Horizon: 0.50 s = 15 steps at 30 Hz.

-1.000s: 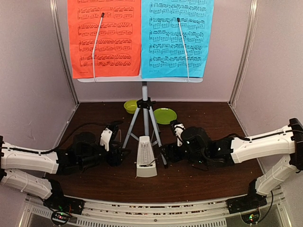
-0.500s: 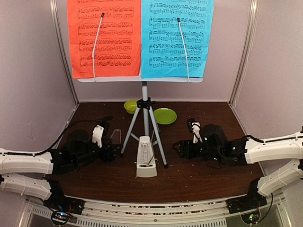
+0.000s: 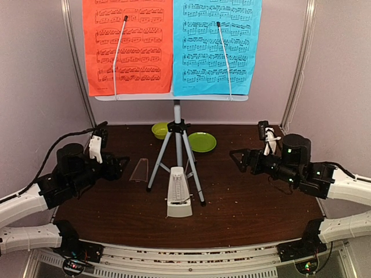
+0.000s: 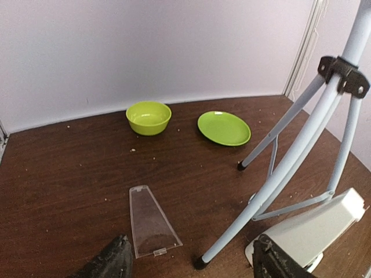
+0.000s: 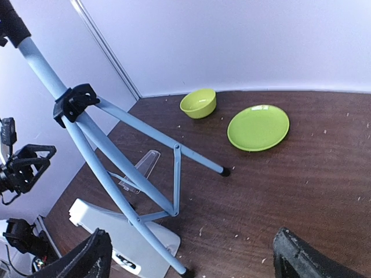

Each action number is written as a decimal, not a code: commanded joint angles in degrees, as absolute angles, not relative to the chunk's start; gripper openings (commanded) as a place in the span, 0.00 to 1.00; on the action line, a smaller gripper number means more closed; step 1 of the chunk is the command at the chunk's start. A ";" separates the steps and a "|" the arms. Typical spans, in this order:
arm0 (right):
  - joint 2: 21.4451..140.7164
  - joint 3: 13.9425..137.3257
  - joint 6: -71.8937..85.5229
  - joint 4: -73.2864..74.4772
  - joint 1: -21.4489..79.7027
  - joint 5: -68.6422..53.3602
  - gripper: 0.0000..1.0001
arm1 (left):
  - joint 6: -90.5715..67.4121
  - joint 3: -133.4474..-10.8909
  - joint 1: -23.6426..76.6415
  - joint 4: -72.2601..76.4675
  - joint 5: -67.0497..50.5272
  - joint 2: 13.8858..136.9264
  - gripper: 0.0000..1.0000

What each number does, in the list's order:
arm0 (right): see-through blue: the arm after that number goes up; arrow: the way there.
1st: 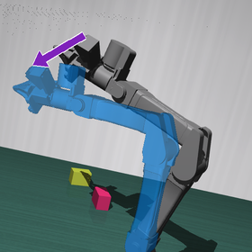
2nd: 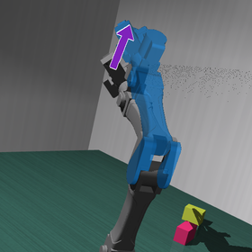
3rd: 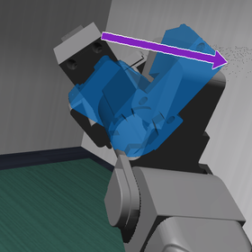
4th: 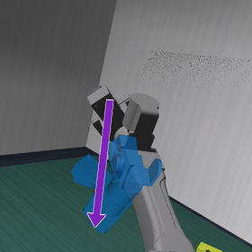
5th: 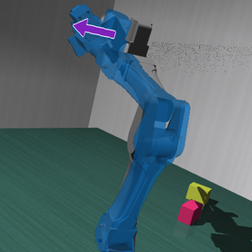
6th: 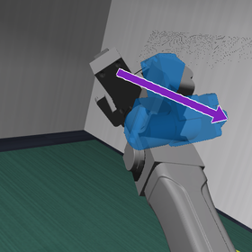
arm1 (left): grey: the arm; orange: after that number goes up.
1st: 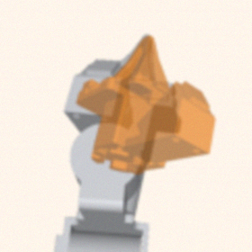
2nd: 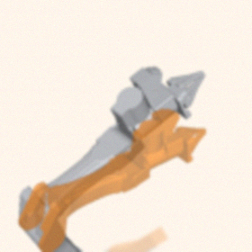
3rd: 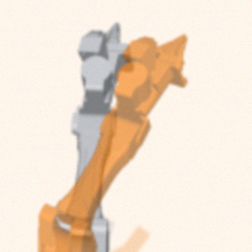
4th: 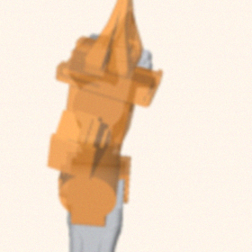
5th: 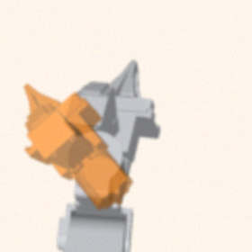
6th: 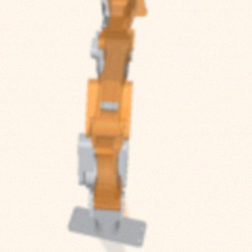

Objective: Set up the instrument practice props

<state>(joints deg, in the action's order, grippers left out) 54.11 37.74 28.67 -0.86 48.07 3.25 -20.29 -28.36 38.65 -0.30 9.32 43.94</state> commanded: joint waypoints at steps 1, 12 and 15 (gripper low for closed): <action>50.88 40.60 23.01 1.15 45.86 -0.02 1.00 | -17.41 -34.45 38.41 -4.19 10.30 42.98 0.75; 46.24 40.40 21.79 3.42 39.37 -4.81 1.00 | -19.62 -48.24 38.40 -15.80 13.11 51.54 0.98; 45.20 38.23 23.64 2.64 36.68 -7.24 1.00 | -22.07 -49.72 38.39 -17.42 11.96 55.26 0.98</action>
